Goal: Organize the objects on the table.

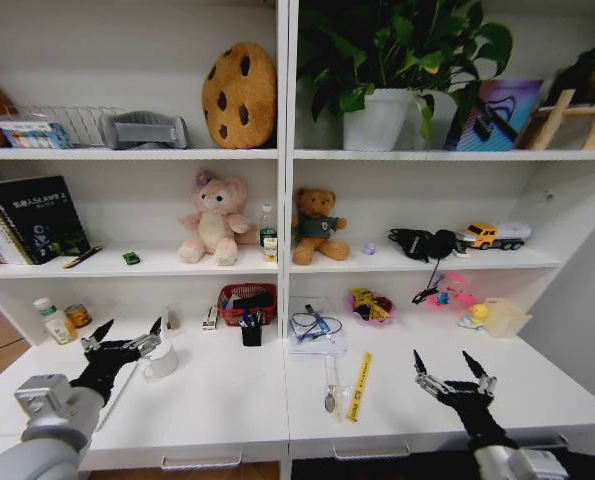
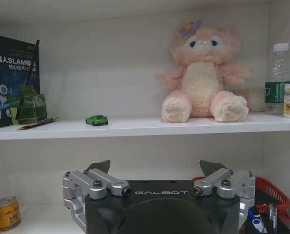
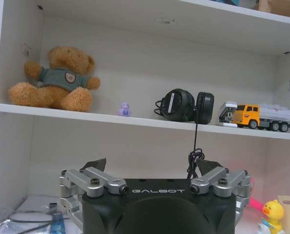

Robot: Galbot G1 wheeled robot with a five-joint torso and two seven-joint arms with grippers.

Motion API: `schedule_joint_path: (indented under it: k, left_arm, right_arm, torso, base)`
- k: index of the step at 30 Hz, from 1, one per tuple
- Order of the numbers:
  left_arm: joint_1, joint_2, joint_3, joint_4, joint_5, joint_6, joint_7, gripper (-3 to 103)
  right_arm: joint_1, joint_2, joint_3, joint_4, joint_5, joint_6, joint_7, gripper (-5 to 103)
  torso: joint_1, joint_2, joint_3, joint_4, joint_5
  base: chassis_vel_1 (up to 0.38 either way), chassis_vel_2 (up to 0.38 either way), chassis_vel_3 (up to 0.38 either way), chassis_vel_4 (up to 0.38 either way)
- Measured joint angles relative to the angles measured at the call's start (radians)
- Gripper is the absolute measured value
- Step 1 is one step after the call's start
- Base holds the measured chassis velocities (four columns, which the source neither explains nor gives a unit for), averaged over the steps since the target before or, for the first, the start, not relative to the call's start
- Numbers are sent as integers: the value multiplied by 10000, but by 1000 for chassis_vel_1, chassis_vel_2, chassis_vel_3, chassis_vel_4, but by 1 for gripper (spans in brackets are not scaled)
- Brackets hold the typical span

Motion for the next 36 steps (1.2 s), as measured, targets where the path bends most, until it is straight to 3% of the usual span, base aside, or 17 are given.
schedule_joint_path:
  k: [6, 36]
  left_arm:
    - [0, 0, 0, 0, 0, 0, 0, 100]
    - [0, 0, 0, 0, 0, 0, 0, 100]
  right_arm:
    - [2, 212, -202, 465, 4, -511, 37, 100]
    - [85, 196, -238, 362, 8, -539, 22, 100]
  torso:
    - [0, 0, 0, -1, 1]
    - [1, -1, 1, -1, 5]
  base:
    - [0, 0, 0, 0]
    - [15, 18, -16, -16]
